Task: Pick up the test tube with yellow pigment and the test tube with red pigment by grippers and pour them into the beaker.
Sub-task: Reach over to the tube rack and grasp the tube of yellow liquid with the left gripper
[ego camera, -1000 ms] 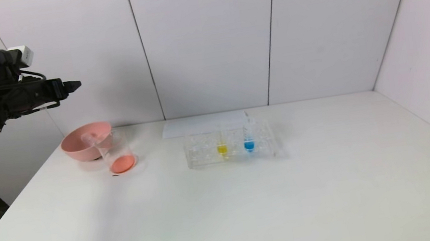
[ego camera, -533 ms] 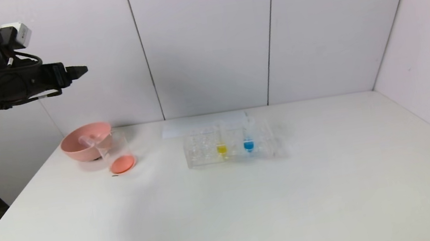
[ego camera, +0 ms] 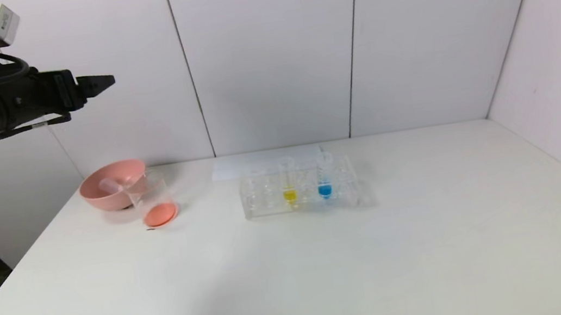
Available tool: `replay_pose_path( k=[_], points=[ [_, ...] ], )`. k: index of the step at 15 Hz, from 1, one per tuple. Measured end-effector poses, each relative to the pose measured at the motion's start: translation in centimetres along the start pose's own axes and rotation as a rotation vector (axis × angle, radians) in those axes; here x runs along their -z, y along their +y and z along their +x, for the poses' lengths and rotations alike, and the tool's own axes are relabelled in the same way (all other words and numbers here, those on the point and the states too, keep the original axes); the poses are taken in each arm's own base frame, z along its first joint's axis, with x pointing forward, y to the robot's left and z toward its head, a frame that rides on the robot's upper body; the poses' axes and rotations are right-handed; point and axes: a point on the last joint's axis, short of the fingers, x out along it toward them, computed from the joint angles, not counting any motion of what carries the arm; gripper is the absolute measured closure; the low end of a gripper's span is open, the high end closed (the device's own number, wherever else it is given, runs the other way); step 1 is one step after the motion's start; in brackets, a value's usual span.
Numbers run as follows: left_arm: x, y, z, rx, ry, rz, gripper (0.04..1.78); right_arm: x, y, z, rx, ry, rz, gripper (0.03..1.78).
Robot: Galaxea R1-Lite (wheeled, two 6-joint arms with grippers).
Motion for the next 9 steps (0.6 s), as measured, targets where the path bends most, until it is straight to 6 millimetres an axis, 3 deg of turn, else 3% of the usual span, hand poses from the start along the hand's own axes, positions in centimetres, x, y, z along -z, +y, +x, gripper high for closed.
replay_pose_path(
  k=[9],
  points=[
    [-1.2,-2.8,-6.6,0.068,-0.045,0.008,0.06,0.0,0.0,0.0,0.000,0.000,0.000,0.11]
  ],
)
